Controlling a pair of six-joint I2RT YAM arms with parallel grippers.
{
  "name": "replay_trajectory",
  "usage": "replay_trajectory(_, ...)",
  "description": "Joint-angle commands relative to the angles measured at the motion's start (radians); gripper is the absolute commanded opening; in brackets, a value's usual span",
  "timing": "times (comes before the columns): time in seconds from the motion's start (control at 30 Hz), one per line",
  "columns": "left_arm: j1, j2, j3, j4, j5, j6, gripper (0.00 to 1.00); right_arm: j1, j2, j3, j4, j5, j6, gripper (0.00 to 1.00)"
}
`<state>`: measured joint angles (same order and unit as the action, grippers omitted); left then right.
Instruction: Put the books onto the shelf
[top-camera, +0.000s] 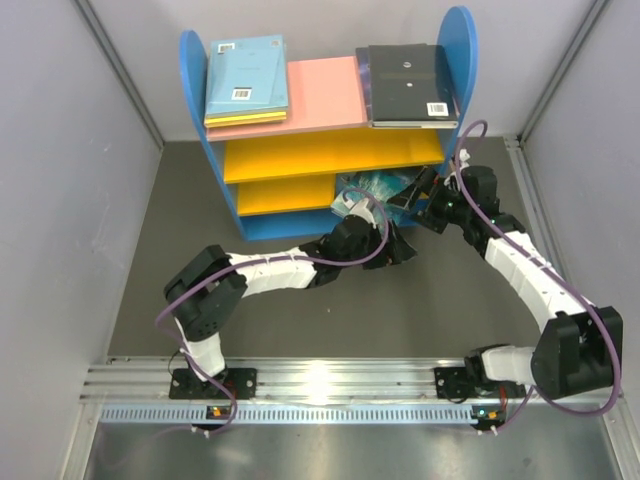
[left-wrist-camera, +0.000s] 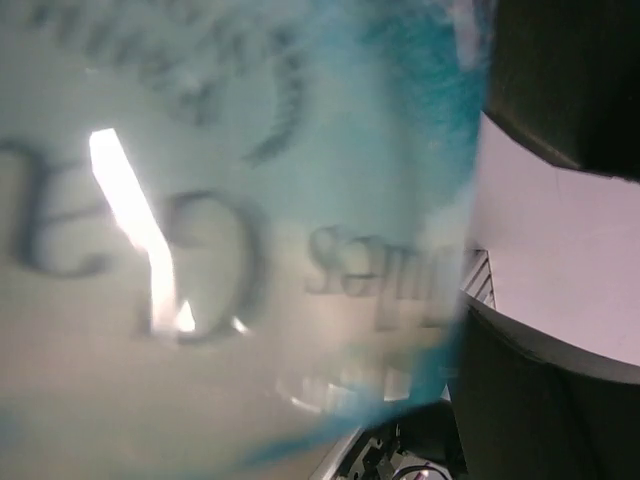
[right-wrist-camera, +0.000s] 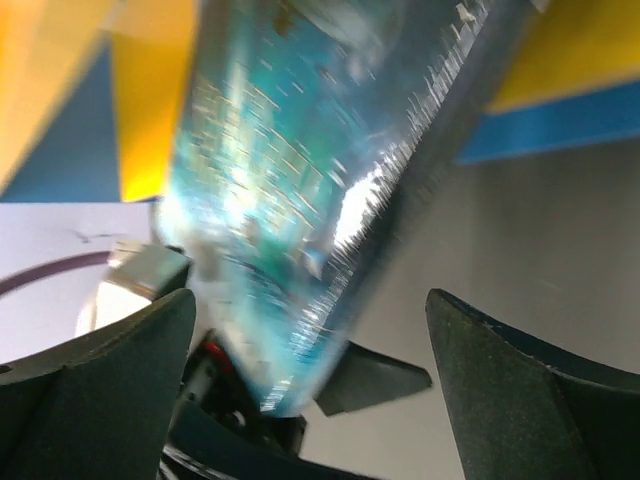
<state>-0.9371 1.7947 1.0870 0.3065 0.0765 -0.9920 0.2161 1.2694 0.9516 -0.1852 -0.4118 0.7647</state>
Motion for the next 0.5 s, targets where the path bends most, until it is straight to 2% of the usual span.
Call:
replay_trajectory(0.0, 0.004, 0.011, 0.044, 0.068, 0.005, -0.016, 0.88, 0.017, -0.065, 0.006, -0.105, 0.07, -0.071, 0.95)
replay_trajectory(0.1, 0.004, 0.02, 0.045, 0.075, 0.008, -0.02, 0.88, 0.017, -0.102, -0.042, -0.1, 0.106, -0.051, 0.86)
replay_trajectory(0.33, 0.0, 0.014, 0.037, 0.094, 0.039, -0.028, 0.84, 0.017, -0.084, -0.088, -0.005, 0.107, 0.03, 0.79)
replay_trajectory(0.37, -0.003, 0.003, 0.031, 0.092, 0.032, -0.02, 0.84, 0.017, -0.082, -0.089, 0.012, 0.113, 0.036, 0.74)
replay_trajectory(0.4, -0.008, -0.024, 0.019, 0.079, 0.025, -0.005, 0.84, 0.017, -0.082, -0.094, 0.026, 0.116, 0.045, 0.67)
replay_trajectory(0.43, -0.011, -0.041, 0.014, 0.066, 0.014, 0.003, 0.84, 0.017, -0.084, -0.096, 0.039, 0.125, 0.051, 0.42)
replay_trajectory(0.47, -0.014, -0.058, 0.008, 0.051, 0.008, 0.012, 0.84, 0.017, -0.085, -0.097, 0.055, 0.133, 0.056, 0.3)
